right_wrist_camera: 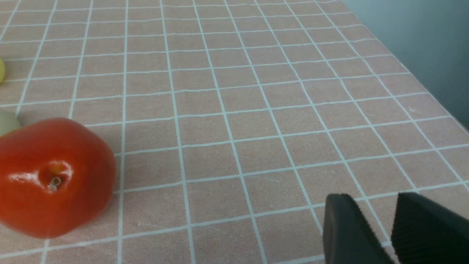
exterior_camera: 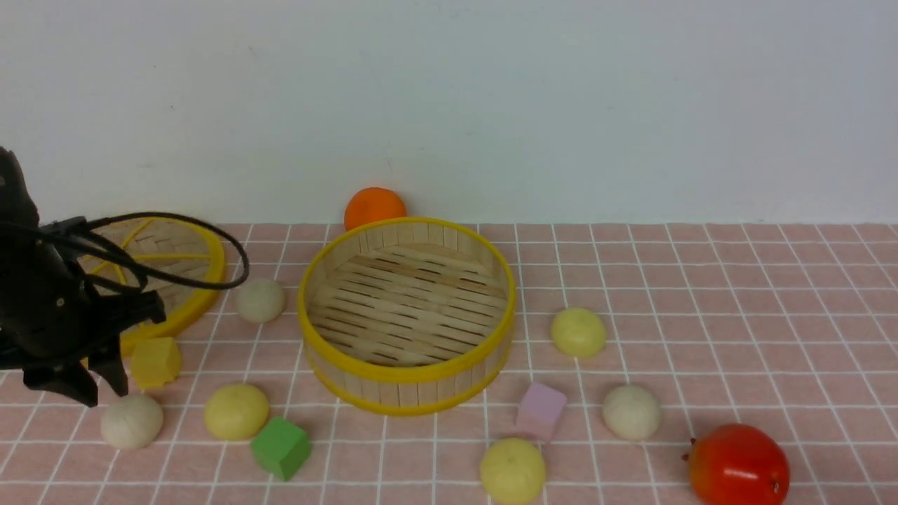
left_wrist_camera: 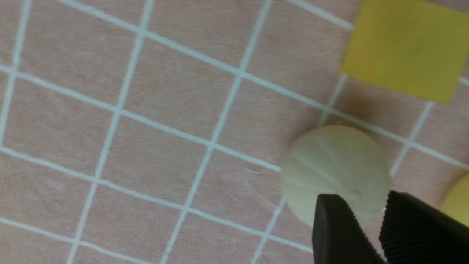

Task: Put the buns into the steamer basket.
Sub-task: Use the left arm to grab a steamed stuffed bun, then use the left arm to put the steamed stuffed bun into the steamer

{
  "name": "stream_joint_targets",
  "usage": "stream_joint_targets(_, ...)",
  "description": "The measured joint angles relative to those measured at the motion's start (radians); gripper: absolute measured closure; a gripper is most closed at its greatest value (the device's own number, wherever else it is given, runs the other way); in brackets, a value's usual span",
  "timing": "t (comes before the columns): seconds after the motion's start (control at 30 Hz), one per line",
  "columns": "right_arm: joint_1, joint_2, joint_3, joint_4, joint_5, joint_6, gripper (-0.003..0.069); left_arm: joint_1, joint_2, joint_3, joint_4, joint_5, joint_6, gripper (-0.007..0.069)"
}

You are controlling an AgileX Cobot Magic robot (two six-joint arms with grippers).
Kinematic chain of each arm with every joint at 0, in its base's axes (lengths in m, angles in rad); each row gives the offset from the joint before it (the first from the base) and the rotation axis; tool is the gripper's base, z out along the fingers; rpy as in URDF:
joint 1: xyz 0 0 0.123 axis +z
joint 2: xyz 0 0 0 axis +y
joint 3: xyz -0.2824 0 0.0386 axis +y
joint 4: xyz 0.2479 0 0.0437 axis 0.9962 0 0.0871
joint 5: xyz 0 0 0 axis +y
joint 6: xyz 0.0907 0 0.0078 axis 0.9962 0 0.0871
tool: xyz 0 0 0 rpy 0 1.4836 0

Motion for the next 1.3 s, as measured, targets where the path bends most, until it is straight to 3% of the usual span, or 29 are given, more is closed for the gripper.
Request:
stream_joint_targets(0.5, 0.000, 0.000, 0.000, 0.000, 0.000, 0.000, 0.0417, 0.000, 0.079, 0.000, -0.014, -0.045, 0.023, 0.0392)
stream_joint_targets(0.73, 0.000, 0.000, 0.000, 0.000, 0.000, 0.000, 0.0417, 0.000, 0.079, 0.000, -0.015, -0.037, 0.034, 0.0612)
stream_joint_targets(1.3, 0.000, 0.000, 0.000, 0.000, 0.000, 0.000, 0.0417, 0.000, -0.056, 0.000, -0.059, 0.049, 0.091, 0.0612)
